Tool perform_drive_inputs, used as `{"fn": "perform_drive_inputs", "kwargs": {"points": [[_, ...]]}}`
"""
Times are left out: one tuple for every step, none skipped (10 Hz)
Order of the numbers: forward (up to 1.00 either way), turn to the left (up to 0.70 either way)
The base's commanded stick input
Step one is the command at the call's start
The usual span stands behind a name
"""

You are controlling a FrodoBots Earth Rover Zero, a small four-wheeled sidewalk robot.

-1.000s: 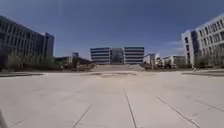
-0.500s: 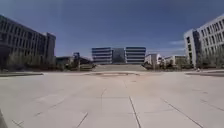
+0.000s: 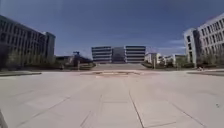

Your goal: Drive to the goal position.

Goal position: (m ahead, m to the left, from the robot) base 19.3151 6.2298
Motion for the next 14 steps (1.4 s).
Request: {"fn": "perform_drive_inputs", "kwargs": {"points": [[0.7,-0.03],[0.7,-0.03],[0.7,-0.03],[0.7,-0.03],[0.7,-0.03],[0.7,-0.03],[0.7,-0.02],[0.7,0.07],[0.7,0.3],[0.7,0.3],[0.7,0.3],[0.7,0.3],[0.7,0.3],[0.7,0.3]]}}
